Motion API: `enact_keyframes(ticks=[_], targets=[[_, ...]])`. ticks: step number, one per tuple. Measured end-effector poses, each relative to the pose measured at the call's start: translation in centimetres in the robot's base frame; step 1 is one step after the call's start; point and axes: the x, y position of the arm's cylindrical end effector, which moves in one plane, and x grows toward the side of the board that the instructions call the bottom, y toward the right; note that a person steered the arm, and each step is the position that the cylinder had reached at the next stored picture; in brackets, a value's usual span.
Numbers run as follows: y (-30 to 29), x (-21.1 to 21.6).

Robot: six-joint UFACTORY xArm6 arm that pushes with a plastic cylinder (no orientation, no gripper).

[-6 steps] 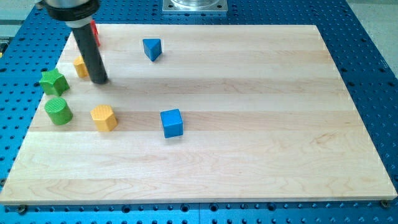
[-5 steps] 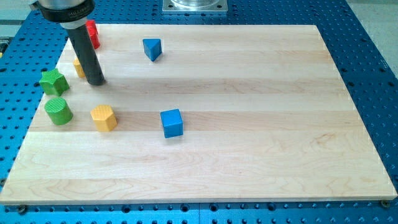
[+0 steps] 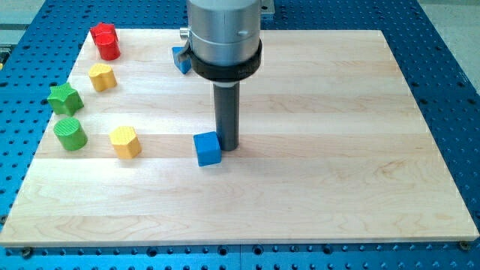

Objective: Make the u shape of blocks by adusting the blue blocks

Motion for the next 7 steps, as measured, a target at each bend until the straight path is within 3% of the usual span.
enact_keyframes(ticks=[2,3,4,5,7], targets=[[0.3,2.8],[-3.3,3.9],[-2.9,3.5],[1.5,2.5],[3.0,-14.8]])
